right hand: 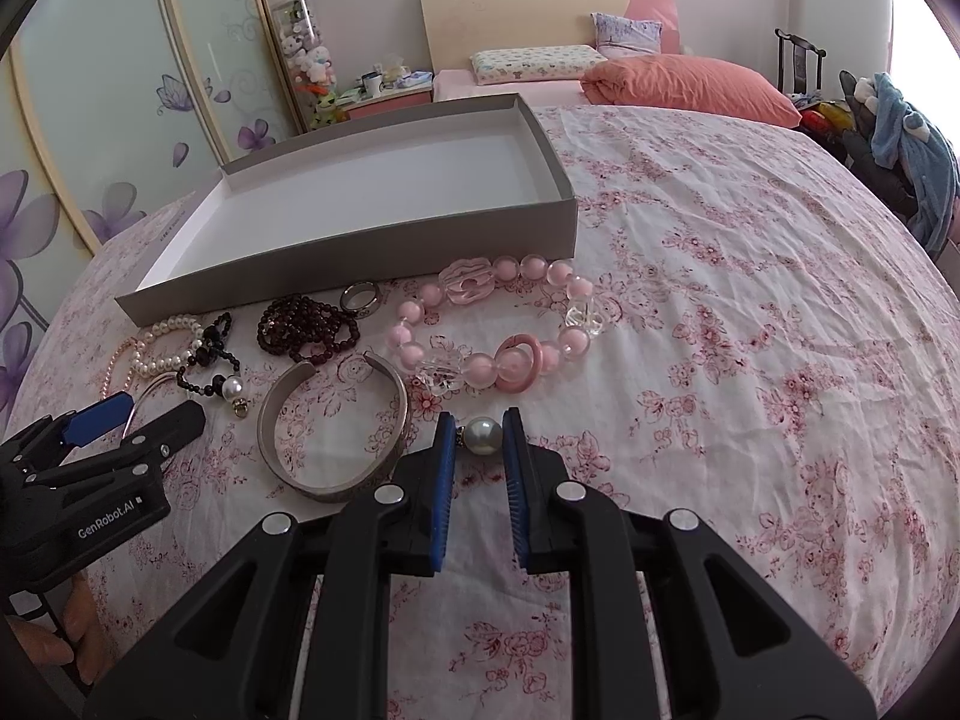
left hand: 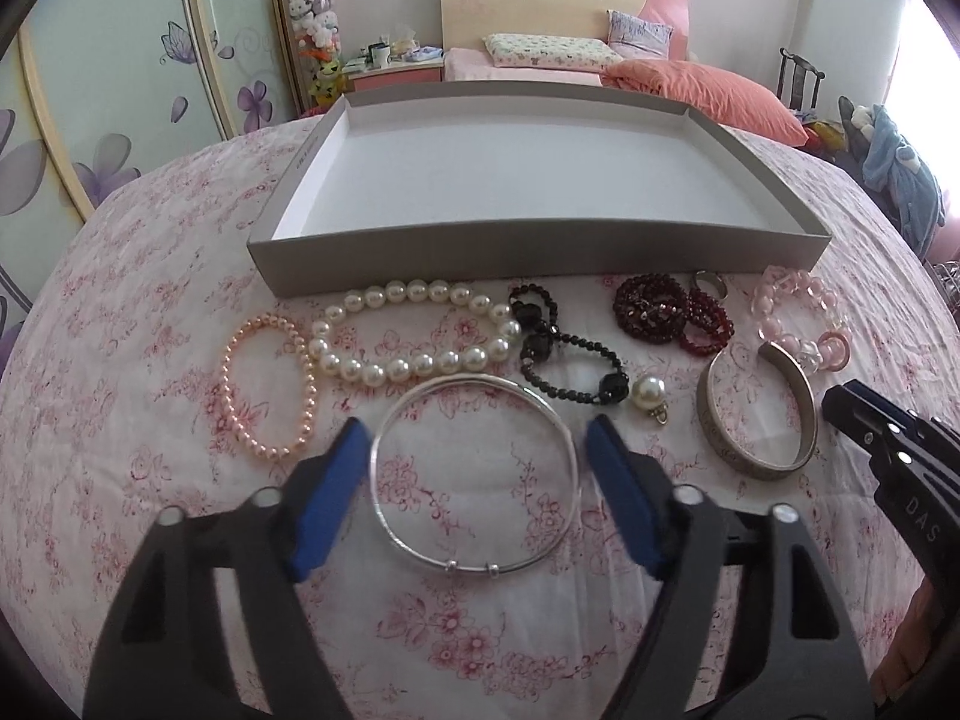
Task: Organize jewelry
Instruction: 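Grasp the thin silver bangle with the left tool while the right tool grasps the pearl earring, then carry the bangle and earring over the tray and open both tools to drop them, then move the right tool to the wide silver cuff and close on it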
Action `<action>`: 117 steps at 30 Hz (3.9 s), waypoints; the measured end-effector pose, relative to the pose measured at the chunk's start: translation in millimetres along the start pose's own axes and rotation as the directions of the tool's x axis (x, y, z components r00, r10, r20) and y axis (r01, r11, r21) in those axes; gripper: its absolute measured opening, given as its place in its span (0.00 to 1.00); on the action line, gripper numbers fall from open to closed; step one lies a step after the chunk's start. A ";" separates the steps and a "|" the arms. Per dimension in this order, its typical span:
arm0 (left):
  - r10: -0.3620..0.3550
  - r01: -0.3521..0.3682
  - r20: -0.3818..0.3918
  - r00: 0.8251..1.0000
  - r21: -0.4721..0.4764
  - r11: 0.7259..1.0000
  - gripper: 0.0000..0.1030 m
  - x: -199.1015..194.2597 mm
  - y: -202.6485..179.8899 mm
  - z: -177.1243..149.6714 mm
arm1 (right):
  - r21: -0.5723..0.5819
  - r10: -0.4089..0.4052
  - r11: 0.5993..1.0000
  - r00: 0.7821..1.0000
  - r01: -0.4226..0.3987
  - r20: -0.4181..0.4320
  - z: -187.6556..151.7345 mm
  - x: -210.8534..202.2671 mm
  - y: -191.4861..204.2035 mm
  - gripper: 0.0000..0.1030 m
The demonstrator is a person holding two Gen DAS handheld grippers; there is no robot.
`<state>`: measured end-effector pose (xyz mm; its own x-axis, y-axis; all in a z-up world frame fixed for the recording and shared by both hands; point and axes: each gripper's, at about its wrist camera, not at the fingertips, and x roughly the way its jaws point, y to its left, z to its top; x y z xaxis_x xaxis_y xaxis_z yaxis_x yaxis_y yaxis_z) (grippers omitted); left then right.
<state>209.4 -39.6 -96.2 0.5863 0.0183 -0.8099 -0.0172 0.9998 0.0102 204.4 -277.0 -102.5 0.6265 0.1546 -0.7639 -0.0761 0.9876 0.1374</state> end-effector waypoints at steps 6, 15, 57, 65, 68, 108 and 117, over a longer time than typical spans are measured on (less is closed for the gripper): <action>-0.005 0.005 0.007 1.000 -0.003 1.000 0.67 -2.2 0.6 -2.0 | 0.000 0.000 1.000 1.000 0.000 0.001 -0.5 0.1 0.0 0.17; 0.005 -0.006 0.006 1.000 0.009 1.000 0.70 -4.4 1.4 -7.4 | -0.024 -0.018 1.000 1.000 0.018 -0.002 -0.6 1.4 4.7 0.17; 0.092 -0.080 0.499 0.862 -0.045 0.996 0.67 -124.0 27.3 45.0 | -0.155 0.132 0.986 0.825 -0.054 0.550 59.8 -96.4 47.5 0.16; 0.097 -0.084 0.497 0.862 -0.049 0.995 0.67 -93.5 29.8 75.4 | -0.140 0.114 0.989 0.826 -0.043 0.552 83.9 -64.2 50.8 0.16; 0.092 -0.081 0.479 0.873 -0.045 0.996 0.67 -75.2 28.2 86.8 | -0.128 0.107 0.991 0.842 -0.046 0.528 94.7 -44.5 49.8 0.16; 0.082 -0.048 0.332 0.940 -0.109 0.993 0.75 -16.3 65.0 116.5 | -0.006 0.085 0.996 0.947 -0.088 0.310 117.7 4.2 21.8 0.34; 0.085 -0.055 0.327 0.941 -0.100 0.993 0.80 -57.9 83.9 48.5 | -0.025 0.093 0.996 0.973 -0.090 0.212 63.0 -17.8 8.7 0.34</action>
<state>213.3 43.7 -20.0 0.8154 0.1048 -0.5693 -0.1303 0.9915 -0.0041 241.4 -272.9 -47.9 0.7668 0.2368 -0.5967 -0.1516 0.9700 0.1901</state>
